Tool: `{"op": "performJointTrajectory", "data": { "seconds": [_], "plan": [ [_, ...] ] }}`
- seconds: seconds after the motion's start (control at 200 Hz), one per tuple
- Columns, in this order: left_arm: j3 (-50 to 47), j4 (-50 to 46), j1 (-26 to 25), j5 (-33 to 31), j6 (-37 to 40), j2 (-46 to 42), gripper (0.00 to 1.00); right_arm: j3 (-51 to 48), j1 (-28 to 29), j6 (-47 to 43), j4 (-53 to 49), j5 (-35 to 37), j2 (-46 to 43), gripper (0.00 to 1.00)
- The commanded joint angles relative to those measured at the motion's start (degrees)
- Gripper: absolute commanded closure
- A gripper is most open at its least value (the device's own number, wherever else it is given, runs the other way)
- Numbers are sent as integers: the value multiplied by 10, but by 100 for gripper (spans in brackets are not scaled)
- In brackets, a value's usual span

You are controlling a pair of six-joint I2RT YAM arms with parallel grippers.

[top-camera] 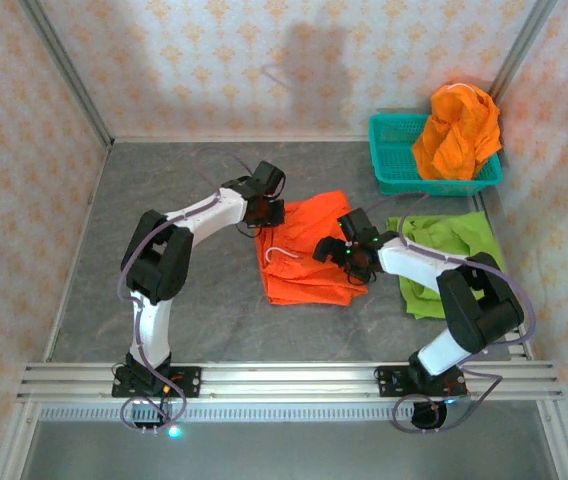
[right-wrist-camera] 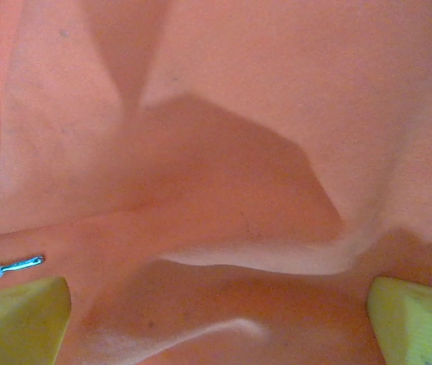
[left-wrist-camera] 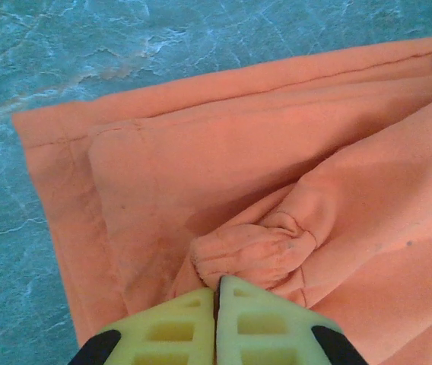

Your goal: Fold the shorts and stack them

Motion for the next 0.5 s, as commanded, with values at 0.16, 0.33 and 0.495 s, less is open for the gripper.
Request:
{"op": "performJointTrajectory", "data": {
  "seconds": [0.16, 0.33, 0.495],
  "plan": [
    [20, -52, -2, -70, 45, -34, 67, -8, -4, -3, 8, -1, 20, 0],
    [26, -48, -3, -58, 48, -12, 63, -8, -3, -1, 11, -5, 24, 0],
    [18, -16, -3, -34, 32, -4, 63, -11, -5, -2, 12, -5, 22, 0]
  ]
}}
